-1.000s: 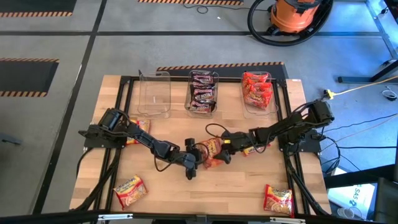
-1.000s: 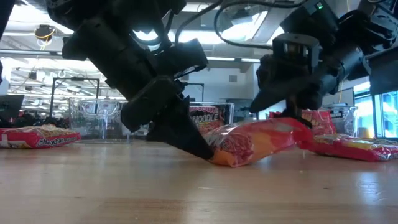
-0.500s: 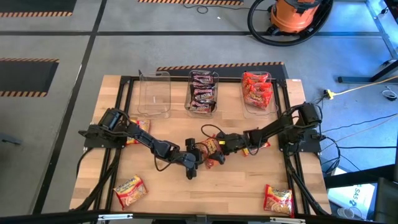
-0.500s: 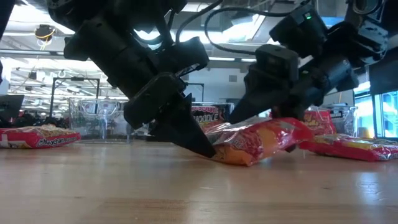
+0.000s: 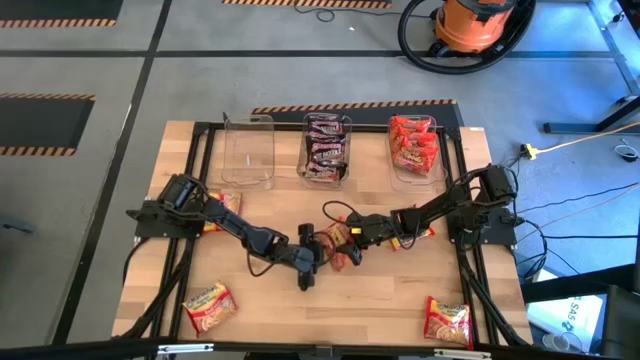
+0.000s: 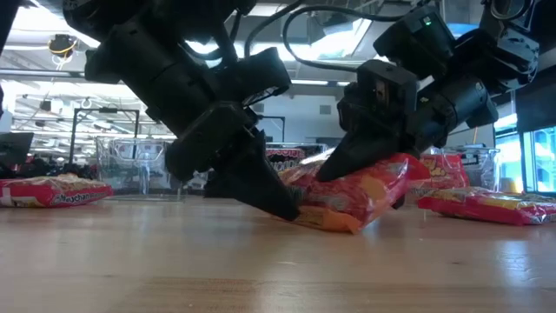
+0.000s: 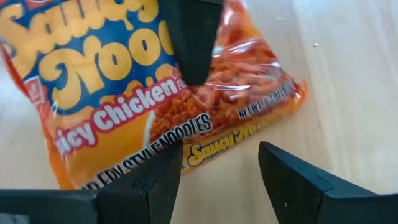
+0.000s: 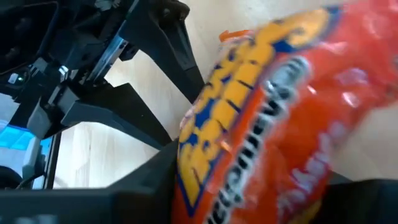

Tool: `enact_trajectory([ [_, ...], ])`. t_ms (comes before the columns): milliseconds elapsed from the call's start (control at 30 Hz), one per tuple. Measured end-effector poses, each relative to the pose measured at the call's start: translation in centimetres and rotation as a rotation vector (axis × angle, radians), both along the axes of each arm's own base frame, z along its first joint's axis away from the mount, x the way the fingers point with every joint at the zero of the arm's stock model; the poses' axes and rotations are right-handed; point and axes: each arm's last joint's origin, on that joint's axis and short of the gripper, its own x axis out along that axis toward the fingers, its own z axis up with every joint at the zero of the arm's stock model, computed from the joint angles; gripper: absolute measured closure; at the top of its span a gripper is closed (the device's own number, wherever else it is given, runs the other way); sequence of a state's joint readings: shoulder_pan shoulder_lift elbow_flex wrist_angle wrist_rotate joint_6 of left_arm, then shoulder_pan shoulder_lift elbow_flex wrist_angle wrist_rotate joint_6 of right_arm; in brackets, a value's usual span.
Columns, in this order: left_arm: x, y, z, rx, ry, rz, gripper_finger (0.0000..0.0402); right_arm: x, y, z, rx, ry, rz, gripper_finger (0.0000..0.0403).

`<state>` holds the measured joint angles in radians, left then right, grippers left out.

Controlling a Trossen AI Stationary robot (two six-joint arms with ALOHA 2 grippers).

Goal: Sort Maruchan noodles
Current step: Put the orange noodle pack into the right transparent bin

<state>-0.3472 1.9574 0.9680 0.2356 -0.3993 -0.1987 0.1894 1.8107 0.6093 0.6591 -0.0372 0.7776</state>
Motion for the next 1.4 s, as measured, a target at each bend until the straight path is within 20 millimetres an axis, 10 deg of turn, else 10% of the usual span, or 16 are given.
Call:
enact_trajectory([
  [467,-3.5,-2.2,3.5,0.039,0.139,-0.106,0.0193,-1.8,-0.7,3.6,-0.145,0.049,0.029,0.0279],
  [1400,-3.6,-2.7,3.6,0.027,0.123,-0.116,0.0193,-17.1,-6.7,17.7,-0.857,0.256,-0.385,0.0283],
])
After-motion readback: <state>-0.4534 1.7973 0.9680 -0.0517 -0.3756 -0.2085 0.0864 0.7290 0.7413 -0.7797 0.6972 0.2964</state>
